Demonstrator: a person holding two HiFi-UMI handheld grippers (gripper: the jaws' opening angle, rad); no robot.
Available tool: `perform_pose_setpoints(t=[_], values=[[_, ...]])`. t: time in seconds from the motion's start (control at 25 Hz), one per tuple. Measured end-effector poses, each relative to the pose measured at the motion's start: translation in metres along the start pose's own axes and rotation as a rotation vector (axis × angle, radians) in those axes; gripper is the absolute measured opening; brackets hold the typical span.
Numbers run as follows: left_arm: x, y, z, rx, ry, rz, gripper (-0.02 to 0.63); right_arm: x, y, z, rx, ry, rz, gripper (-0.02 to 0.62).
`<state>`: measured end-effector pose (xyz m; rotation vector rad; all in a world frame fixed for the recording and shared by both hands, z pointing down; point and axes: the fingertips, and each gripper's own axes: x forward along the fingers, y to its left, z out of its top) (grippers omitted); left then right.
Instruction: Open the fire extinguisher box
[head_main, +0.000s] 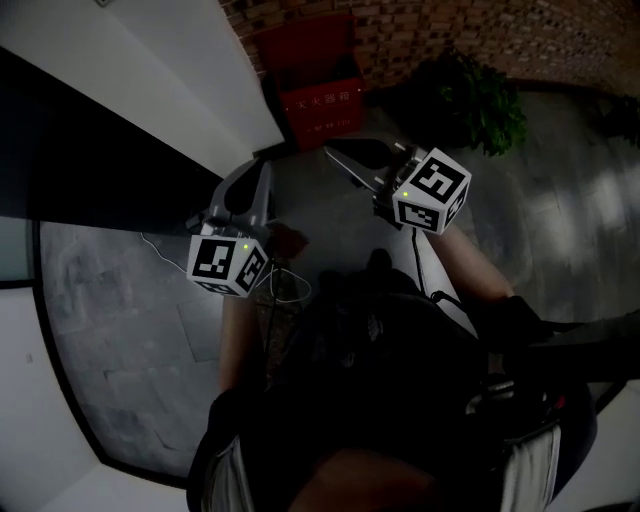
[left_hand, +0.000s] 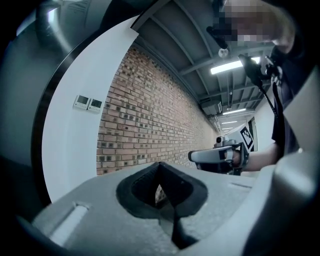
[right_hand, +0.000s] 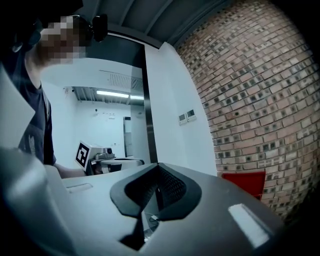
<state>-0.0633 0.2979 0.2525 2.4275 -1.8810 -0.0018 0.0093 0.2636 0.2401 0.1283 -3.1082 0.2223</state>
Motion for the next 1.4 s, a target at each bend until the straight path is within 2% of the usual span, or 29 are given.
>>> perform_pose_setpoints(t=[0.12,0.32,0.76,1.4], values=[[0.002,-0.002,-0.003,-0.002,0.009,-0.018,-0.002,-0.002,0.000,0.001,-0.001,-0.004,-0.006,0.000],[0.008,-0.017,-0.023,0.008,0.090,-0.055,-0.002,-0.005,0.000,-0.004,0.011,0.011,-0.005,0.000],[0.008,-0.016,-0.014,0.016,0.075,-0.057,-0.002,0.001,0.005,0.000,-0.020,0.025,0.011,0.000],[0.002,-0.015,-0.030,-0.020,0.110,-0.047,-0.002,0.005,0.012,-0.007,-0.007,0.043,0.037,0.000]])
